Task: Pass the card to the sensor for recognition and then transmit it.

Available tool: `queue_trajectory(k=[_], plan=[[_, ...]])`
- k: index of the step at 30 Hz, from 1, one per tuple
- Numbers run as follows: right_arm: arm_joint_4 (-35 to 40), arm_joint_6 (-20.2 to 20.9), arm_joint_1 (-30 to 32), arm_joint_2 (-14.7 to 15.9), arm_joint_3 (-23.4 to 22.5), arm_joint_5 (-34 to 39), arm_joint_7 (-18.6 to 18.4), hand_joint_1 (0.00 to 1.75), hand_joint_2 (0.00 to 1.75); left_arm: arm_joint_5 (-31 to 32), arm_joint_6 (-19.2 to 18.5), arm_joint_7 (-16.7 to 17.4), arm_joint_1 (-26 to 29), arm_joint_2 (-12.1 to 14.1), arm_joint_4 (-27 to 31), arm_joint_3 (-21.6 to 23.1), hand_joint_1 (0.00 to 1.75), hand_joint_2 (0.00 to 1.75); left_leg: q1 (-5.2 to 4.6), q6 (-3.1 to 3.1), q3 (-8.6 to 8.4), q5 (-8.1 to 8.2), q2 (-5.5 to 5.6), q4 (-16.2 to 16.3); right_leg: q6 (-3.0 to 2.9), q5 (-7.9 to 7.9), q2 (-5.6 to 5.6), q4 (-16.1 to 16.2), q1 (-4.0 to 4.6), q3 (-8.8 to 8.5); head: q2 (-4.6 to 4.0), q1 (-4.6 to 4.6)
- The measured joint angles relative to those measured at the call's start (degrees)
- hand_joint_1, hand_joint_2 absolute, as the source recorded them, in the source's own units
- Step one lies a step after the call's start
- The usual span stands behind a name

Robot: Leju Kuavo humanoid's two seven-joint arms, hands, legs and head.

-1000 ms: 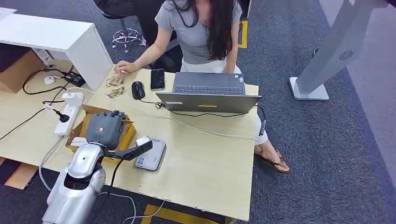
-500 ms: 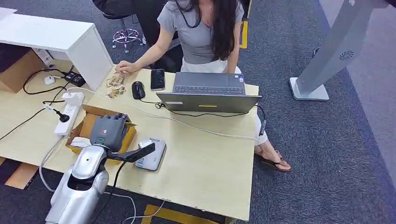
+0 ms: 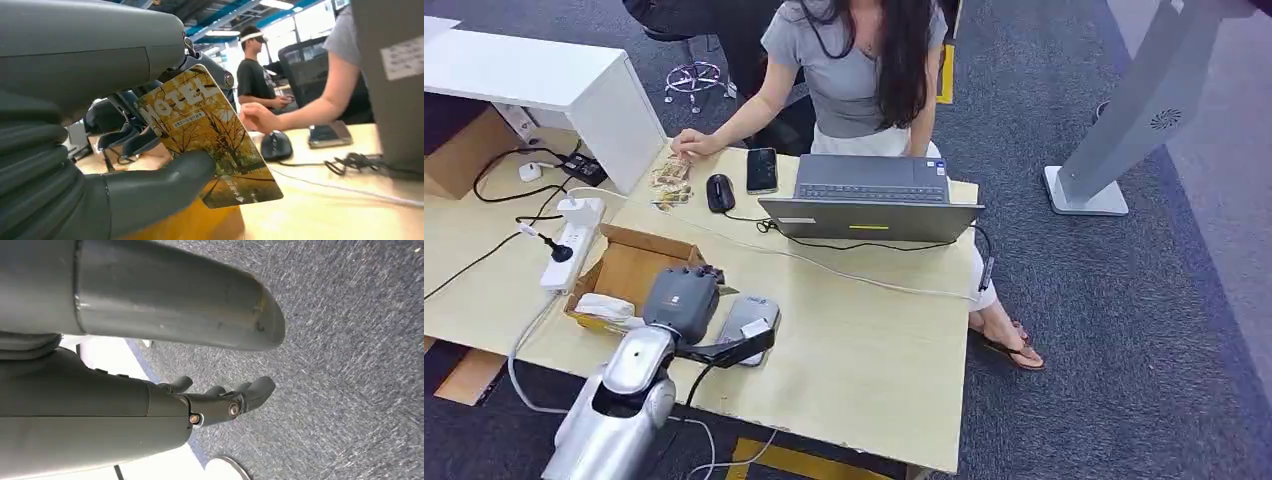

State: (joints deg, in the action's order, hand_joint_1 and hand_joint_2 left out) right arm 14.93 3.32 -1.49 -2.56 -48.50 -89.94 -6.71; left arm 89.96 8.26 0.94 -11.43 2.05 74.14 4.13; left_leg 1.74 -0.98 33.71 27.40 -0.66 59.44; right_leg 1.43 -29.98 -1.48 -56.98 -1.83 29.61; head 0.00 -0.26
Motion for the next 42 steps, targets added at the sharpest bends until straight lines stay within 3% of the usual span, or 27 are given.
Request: queue_trajectory(k=[9, 18, 34, 37, 42], plan=[[0.0, -0.6, 0.0, -0.5, 0.0, 0.0, 0.9, 0.0, 0.0, -0.2, 0.6, -0.6, 1.4, -2.2, -4.0, 0.1, 1.75, 1.75, 0.0, 0.0, 0.0, 0.0, 0.0, 0.0, 0.0, 0.0, 0.0, 0.0, 0.0, 0.01, 0.0, -0.02], [0.0, -0.6, 0.1, -0.6, 0.0, 0.0, 1.1, 0.0, 0.0, -0.7, 0.2, -2.4, 2.3, -2.7, -5.1, -0.1, 1.75, 1.75, 0.0, 0.0, 0.0, 0.0, 0.03, 0.0, 0.0, -0.01, -0.03, 0.0, 0.0, -0.05, 0.0, -0.02], [0.0, -0.6, 0.2, -0.6, 0.0, 0.0, 1.4, 0.0, 0.0, -0.1, 0.9, -2.7, 2.6, -3.3, -5.4, -0.9, 1.75, 1.75, 0.0, 0.0, -0.03, 0.0, 0.03, 0.0, 0.0, 0.0, -0.03, 0.0, 0.0, -0.07, 0.0, -0.02], [0.0, -0.8, 0.3, -0.6, 0.0, 0.0, 1.5, 0.0, 0.0, -0.1, 1.0, -2.6, 2.3, -2.7, -4.7, -1.0, 1.75, 1.75, 0.01, 0.01, -0.03, -0.03, 0.03, 0.0, 0.0, 0.0, -0.03, 0.0, 0.01, -0.03, 0.0, 0.0], [0.0, -1.1, 0.3, -0.5, 0.0, 0.0, 2.2, 0.0, 0.0, -0.2, -2.5, -2.4, -1.2, -1.6, 0.1, -2.2, 1.75, 1.75, 0.01, 0.0, -0.02, -0.08, 0.04, 0.0, 0.0, 0.04, -0.03, 0.0, 0.01, -0.04, 0.0, -0.02]])
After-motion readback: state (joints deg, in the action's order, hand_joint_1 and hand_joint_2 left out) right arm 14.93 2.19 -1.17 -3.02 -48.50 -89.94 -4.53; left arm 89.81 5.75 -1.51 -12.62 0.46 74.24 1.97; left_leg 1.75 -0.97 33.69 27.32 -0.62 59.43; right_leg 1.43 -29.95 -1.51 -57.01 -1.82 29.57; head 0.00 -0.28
